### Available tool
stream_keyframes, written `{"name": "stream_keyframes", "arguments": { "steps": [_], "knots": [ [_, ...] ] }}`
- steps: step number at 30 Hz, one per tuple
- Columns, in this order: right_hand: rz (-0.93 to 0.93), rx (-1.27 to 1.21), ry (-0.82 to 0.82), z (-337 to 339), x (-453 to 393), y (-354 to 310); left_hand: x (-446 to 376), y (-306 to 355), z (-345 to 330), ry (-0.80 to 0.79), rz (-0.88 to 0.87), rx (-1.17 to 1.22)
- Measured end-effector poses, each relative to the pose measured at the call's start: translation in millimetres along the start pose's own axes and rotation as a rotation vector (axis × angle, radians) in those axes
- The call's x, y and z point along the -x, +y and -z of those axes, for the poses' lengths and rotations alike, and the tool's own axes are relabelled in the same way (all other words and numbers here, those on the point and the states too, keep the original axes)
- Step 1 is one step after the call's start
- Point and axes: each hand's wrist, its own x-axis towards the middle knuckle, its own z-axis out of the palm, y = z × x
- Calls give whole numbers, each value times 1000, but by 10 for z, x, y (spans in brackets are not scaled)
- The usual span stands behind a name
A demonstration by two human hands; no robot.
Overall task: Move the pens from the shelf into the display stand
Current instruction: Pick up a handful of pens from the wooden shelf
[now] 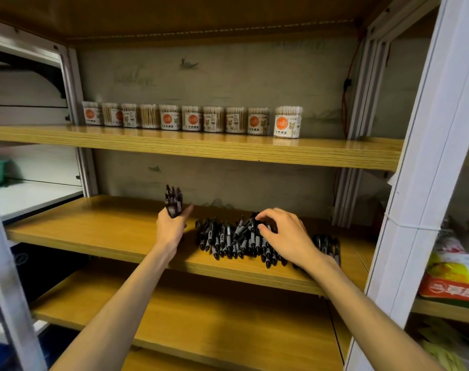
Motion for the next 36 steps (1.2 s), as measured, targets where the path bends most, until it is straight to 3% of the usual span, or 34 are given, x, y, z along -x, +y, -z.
{"name": "stream_keyframes", "arguments": {
  "steps": [9, 20, 28, 36],
  "knots": [
    [-2, 0, 4, -9, -21, -8, -17, 62, -71, -39, -43, -173],
    [-9, 1, 4, 24, 15, 29, 18, 28, -94, -69, 16, -8],
    [-1, 7, 9, 52, 18, 18, 16, 120, -135, 115, -118, -24],
    [-14, 14, 6, 60, 102, 6, 6, 51, -160, 60, -2, -115]
  ]
}}
